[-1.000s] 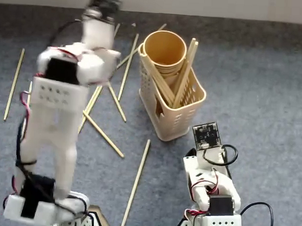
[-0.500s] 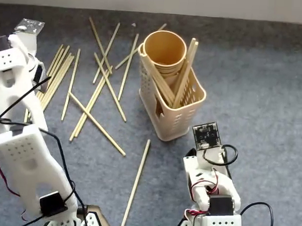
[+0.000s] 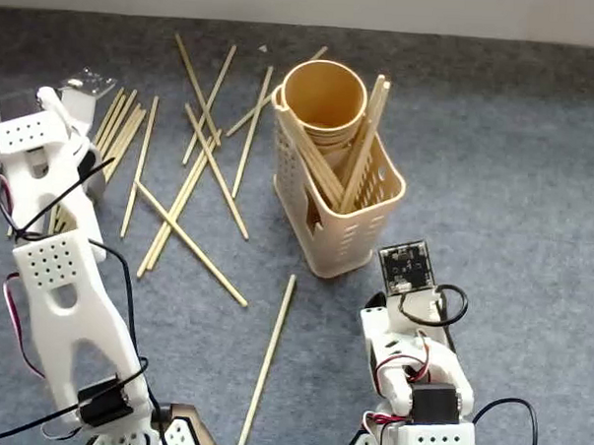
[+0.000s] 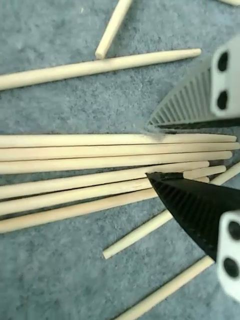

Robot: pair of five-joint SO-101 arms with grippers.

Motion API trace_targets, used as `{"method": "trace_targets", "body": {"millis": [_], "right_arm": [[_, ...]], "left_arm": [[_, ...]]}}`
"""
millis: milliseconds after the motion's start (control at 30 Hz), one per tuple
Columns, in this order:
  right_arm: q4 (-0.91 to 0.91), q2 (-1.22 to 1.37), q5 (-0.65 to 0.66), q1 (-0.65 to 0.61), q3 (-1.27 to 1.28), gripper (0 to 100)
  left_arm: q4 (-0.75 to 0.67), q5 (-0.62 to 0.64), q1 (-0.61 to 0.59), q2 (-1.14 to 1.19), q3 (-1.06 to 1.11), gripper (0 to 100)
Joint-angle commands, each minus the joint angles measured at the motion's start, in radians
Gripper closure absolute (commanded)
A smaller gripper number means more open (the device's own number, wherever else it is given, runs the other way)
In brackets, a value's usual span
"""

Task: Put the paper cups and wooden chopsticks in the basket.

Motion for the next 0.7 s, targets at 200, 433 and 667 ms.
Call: {"method": "trace_targets", "body": {"millis": [200,433,667], "right_arm": [[0.007,-0.008,-0.005,-0.01,-0.002,72.4],[0.007,-0.008,-0.005,-0.01,-0.002,72.4],[0.007,-0.01,-0.005,-0.01,-0.002,72.4]], "left_arm": [[0.009,-0.008,0.059,0.117,-0.036,84],[0.009,-0.008,0.088,0.079,-0.038,99],[0.009,-0.003,0.127,0.001,-0.041,98]]}}
